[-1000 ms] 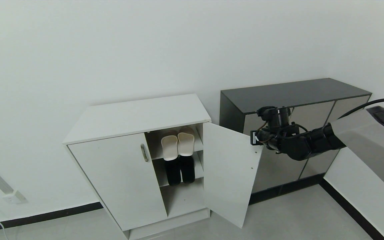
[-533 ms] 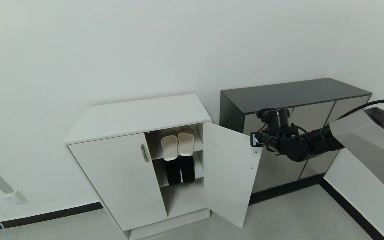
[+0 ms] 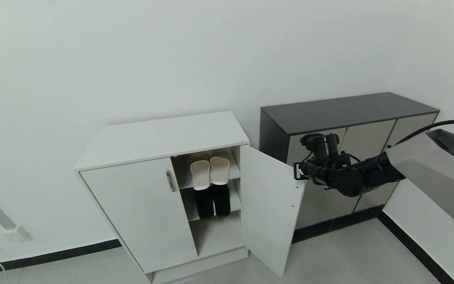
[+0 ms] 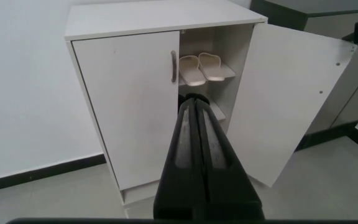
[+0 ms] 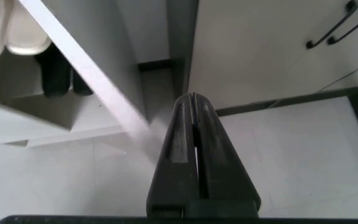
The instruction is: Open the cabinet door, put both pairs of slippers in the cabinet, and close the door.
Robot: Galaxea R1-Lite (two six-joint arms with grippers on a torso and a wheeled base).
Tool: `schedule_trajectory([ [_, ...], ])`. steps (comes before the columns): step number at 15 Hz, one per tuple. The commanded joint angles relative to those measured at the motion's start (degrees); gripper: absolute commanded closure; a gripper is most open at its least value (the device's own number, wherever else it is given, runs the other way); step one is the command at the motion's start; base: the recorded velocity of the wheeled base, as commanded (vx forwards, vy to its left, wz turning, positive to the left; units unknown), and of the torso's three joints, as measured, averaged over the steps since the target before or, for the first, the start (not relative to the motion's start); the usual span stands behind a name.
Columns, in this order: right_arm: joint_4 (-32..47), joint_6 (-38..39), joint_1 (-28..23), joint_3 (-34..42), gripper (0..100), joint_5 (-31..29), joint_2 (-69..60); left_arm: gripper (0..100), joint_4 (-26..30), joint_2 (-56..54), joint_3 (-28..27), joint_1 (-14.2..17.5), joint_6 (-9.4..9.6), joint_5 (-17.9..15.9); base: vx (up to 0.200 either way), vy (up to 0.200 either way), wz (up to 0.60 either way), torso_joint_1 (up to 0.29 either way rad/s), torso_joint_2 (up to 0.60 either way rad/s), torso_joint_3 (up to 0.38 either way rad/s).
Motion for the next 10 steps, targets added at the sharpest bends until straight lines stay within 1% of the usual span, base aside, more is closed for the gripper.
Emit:
schedule_trajectory([
  [1, -0.3, 0.8, 1.5, 2.1, 100, 0.0, -1.7, 100, 0.0, 0.0, 0.0, -0.1, -0.01, 0.0, 0.0, 0.0, 0.0, 0.0, 0.0, 0.0],
  [5, -3.1, 0.8, 5.3, 7.3, 100, 0.0, -4.0, 100, 0.0, 0.0, 0.0, -0.1, -0.01, 0.0, 0.0, 0.0, 0.0, 0.0, 0.0, 0.0],
  [6, -4.7, 0.7, 7.2, 9.7, 100, 0.0, -4.9, 100, 0.0, 0.0, 0.0, 0.0, -0.01, 0.0, 0.0, 0.0, 0.0, 0.0, 0.0, 0.0],
  [9, -5.7, 0.6, 10.1, 12.2, 100, -0.1, -6.3, 100, 0.0, 0.0, 0.0, 0.0, -0.01, 0.0, 0.0, 0.0, 0.0, 0.0, 0.0, 0.0],
  [10, -5.7, 0.7, 11.8, 13.1, 100, -0.1, -7.0, 100, 0.0, 0.0, 0.0, 0.0, -0.01, 0.0, 0.0, 0.0, 0.0, 0.0, 0.0, 0.0],
])
